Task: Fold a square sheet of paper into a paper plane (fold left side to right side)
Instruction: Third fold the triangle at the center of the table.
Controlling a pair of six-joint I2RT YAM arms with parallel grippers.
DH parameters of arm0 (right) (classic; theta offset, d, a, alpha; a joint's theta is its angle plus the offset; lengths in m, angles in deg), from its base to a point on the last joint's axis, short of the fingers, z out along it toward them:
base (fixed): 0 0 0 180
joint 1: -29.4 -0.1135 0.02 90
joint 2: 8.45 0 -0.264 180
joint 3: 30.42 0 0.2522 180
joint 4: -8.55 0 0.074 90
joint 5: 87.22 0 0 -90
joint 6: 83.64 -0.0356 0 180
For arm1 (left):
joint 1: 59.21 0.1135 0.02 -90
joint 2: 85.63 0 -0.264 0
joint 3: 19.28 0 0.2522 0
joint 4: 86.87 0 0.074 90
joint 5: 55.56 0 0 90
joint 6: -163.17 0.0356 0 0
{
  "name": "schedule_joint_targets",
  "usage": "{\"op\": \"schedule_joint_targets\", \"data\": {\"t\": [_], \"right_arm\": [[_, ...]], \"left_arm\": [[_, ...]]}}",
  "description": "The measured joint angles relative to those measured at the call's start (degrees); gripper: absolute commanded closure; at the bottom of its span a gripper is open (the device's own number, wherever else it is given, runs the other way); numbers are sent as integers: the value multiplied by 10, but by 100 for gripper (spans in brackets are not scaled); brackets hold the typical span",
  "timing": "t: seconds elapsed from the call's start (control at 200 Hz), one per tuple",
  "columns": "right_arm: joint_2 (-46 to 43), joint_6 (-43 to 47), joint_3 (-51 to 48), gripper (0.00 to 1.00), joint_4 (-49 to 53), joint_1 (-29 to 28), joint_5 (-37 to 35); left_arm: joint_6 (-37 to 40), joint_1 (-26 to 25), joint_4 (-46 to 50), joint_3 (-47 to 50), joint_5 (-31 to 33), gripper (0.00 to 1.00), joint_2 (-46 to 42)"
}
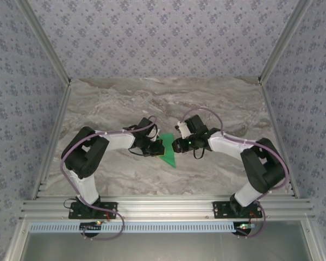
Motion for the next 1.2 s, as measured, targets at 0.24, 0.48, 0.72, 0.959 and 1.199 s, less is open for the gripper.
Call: {"op": "schedule_joint_targets", "data": {"t": [0.24,0.48,0.72,0.959,1.199], "right_arm": [[-23,-41,-19,82,-12,-19,81],[38,-86,-22,84,-38,-49,123],[82,-97,-20,85,-37,-49,124],[83,-97,-27,86,-37,-49,127],[80,-97,-43,90,-44,-49,125]], "left_arm": [[-4,0,-10,6,0,99,-2],[-4,0,-10,6,2,99,-3],[-4,0,-11,7,4,99,-4],[-4,0,-11,7,4,99,-4],[-4,0,-11,7,5,100,-4]]}}
